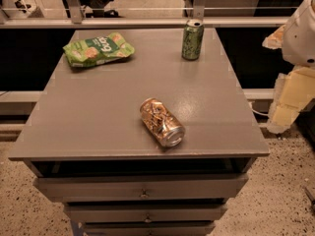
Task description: Place orange can upright
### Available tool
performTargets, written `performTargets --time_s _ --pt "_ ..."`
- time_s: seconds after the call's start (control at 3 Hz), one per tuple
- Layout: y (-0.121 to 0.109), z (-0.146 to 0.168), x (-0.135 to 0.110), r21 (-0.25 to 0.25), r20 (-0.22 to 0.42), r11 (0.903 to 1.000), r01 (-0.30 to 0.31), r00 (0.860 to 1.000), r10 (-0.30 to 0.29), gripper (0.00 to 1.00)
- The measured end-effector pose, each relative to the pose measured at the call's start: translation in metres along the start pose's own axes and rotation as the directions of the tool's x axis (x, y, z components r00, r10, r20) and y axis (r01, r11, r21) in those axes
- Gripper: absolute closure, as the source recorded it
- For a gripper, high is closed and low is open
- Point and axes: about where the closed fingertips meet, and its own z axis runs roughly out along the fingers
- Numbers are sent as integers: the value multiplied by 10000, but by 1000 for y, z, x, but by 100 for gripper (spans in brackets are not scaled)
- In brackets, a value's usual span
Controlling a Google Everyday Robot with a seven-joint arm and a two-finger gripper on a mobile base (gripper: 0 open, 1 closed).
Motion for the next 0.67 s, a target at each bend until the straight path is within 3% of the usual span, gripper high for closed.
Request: performTargets --time_s 0.33,0.67 --pt "0 0 0 0 0 10000 0 10000 0 0" --pt "-1 15 -23 -287 205 9995 -142 9997 148 0"
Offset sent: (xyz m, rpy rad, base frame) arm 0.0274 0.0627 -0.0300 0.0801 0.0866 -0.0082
